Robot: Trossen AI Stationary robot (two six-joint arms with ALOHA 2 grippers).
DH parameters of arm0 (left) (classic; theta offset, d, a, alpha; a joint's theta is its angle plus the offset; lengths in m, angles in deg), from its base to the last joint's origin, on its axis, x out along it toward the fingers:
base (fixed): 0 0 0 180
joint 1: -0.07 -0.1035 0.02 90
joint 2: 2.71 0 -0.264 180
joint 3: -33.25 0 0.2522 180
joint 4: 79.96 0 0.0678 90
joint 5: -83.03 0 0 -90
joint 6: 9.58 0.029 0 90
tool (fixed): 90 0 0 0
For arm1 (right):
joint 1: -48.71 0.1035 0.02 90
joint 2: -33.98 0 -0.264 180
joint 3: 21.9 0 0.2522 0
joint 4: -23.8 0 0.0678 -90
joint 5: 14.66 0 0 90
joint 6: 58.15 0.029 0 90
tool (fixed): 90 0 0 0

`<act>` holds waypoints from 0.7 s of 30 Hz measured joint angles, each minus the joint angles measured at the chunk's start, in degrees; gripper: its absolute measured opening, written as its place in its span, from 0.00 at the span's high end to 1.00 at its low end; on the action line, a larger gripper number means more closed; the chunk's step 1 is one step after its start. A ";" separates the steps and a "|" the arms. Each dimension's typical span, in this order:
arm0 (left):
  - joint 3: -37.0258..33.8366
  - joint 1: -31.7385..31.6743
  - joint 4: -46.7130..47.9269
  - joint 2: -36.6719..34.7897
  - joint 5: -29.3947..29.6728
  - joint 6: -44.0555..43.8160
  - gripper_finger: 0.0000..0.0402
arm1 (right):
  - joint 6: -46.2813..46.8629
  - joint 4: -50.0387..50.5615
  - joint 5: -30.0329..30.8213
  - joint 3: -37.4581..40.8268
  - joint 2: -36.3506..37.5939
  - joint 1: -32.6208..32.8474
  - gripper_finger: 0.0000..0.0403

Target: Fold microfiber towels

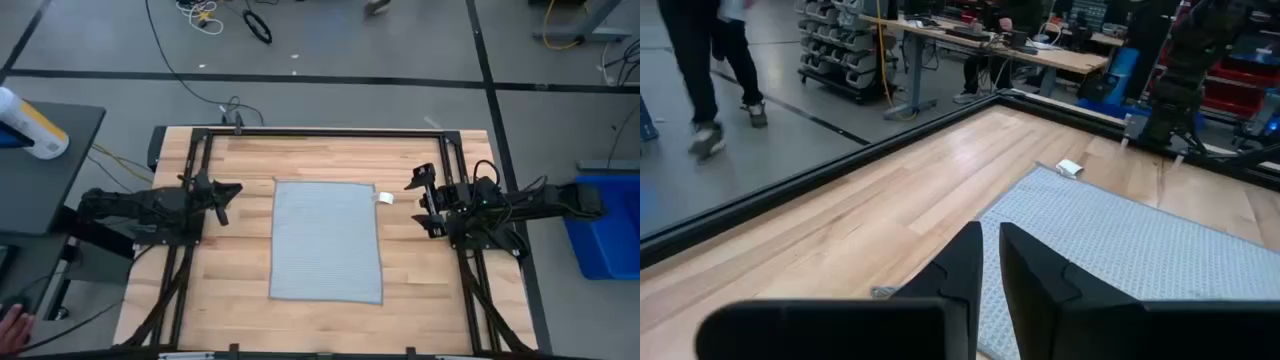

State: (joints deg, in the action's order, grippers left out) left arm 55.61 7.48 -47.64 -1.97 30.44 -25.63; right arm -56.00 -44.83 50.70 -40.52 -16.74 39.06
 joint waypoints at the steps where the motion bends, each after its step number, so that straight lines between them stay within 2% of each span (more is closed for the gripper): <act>1: 0.00 -0.02 0.00 0.00 0.02 0.00 0.89 | 0.00 0.01 0.00 0.00 -0.02 -0.01 0.16; 9: 0.00 0.00 0.00 0.02 0.02 0.00 0.89 | 0.00 0.00 0.00 0.00 -0.02 -0.02 0.14; 21: 0.00 -0.01 0.00 0.00 0.01 0.00 0.89 | 0.00 0.00 0.00 0.00 -0.01 -0.01 0.27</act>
State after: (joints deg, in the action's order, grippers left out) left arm 55.61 7.47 -47.64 -1.97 30.45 -25.63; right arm -56.00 -44.83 50.70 -40.52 -16.75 39.05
